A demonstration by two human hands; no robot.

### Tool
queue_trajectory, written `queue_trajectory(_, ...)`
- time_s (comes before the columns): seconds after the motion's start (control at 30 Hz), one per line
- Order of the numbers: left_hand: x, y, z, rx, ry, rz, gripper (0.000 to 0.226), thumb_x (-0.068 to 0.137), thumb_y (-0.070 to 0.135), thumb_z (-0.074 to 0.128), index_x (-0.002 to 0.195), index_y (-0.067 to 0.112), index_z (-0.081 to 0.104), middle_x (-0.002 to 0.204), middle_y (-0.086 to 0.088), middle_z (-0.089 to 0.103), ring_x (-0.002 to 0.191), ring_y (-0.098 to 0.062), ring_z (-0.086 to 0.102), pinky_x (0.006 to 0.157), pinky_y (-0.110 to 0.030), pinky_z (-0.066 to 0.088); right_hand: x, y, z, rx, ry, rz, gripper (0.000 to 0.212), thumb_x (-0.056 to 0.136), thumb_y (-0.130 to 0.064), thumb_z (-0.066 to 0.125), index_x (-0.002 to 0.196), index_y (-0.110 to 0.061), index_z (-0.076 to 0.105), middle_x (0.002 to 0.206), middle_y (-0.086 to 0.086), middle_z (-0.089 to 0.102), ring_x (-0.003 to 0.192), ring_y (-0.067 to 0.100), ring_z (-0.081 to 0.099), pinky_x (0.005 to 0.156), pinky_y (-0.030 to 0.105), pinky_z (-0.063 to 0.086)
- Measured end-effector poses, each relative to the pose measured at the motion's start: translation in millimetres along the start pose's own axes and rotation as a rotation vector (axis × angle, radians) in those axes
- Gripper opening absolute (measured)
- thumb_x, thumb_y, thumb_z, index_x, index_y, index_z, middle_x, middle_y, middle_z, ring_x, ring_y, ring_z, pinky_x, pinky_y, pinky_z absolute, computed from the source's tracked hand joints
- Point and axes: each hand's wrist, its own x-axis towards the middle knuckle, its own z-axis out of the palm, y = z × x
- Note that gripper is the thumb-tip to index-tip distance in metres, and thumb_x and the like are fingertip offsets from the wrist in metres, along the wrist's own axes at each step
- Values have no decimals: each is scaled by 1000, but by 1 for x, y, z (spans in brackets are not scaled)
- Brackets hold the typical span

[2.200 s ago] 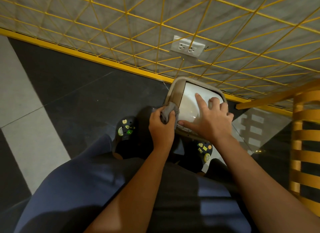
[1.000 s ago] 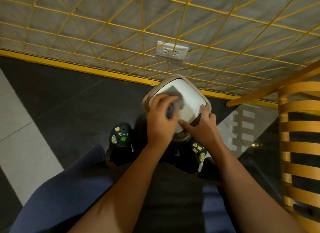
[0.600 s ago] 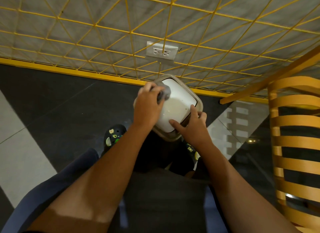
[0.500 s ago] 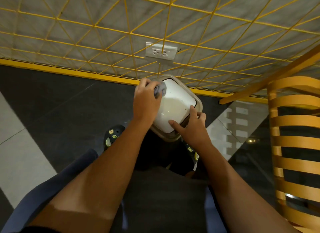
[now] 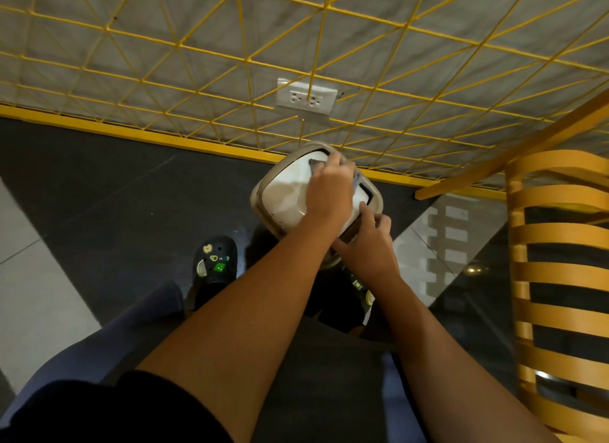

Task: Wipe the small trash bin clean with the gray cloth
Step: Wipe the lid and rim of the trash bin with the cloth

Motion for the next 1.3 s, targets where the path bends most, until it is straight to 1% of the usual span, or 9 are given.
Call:
queue_trajectory(0.2, 15, -16, -18, -1, 59, -144, 27, 90, 17, 54, 116, 8, 57, 126, -11, 47, 111, -27, 47, 83, -29, 43, 1, 1, 3, 29, -12, 16, 91, 75, -55, 65, 145, -24, 16, 143, 9, 22, 129, 28, 36, 96, 42, 43)
queue_trajectory(0.43, -17, 6, -6, -81, -29, 6, 24, 89, 13, 55, 112, 8, 58, 123, -9, 51, 109, -25, 50, 84, -28, 44, 1, 3, 3, 5, -8, 2, 83, 82, -36, 65, 147, -19, 16, 141, 11, 24, 125, 31, 41, 96, 44, 45)
queue_trajectory(0.6, -10, -21, -17, -20, 190, -23, 25, 85, 6, 57, 109, 3, 60, 116, -16, 55, 104, -31, 53, 80, -33, 48, 1, 2, 3, -21, -5, 12, 91, 76, -57, 63, 146, -23, 16, 144, 11, 23, 130, 31, 34, 99, 45, 40)
queue_trajectory(0.7, -10, -41, -30, -138, 340, -151, 22, 81, 5, 63, 103, 2, 64, 111, -18, 57, 95, -28, 56, 76, -30, 51, 1, 5, 1, -91, 15, 8, 93, 73, -67, 57, 146, -25, 16, 142, 11, 28, 130, 30, 31, 101, 48, 38)
queue_trajectory(0.8, -20, -59, -50, -478, 427, -490, 27, 84, 17, 63, 108, 5, 61, 115, -11, 55, 96, -17, 51, 74, -13, 36, 1, 7, 2, -158, 39, -15, 93, 73, -72, 53, 145, -25, 17, 141, 13, 29, 130, 31, 29, 103, 50, 35)
queue_trajectory(0.9, -43, -82, -60, -854, 467, -942, 37, 86, 26, 60, 119, 11, 53, 117, -6, 54, 104, -19, 53, 83, -26, 42, -2, 7, 2, -225, 76, -57, 90, 74, -70, 52, 144, -22, 20, 147, 16, 21, 133, 34, 22, 106, 51, 30)
queue_trajectory(1.0, -72, -97, -53, -1173, 440, -1204, 41, 83, 26, 64, 119, 13, 53, 117, -5, 56, 108, -21, 55, 95, -39, 47, 1, 4, -3, -240, 81, -207, 80, 80, -59, 56, 144, -24, 23, 154, 14, 8, 140, 35, 9, 112, 52, 20)
queue_trajectory(1.1, -89, -92, -42, -1253, 389, -1269, 37, 84, 24, 63, 118, 13, 55, 121, -9, 56, 115, -27, 52, 102, -44, 43, 9, 0, -6, -254, 12, -398, 73, 83, -53, 55, 145, -32, 23, 157, 9, 6, 144, 31, 2, 117, 52, 13)
queue_trajectory(1.3, -94, -55, -23, -1513, 383, -1194, 37, 81, 8, 65, 117, 10, 59, 124, -8, 59, 110, -23, 56, 99, -43, 47, 13, -5, 0, -162, -104, -371, 70, 86, -48, 54, 145, -34, 20, 157, 5, 10, 145, 28, 8, 116, 51, 16)
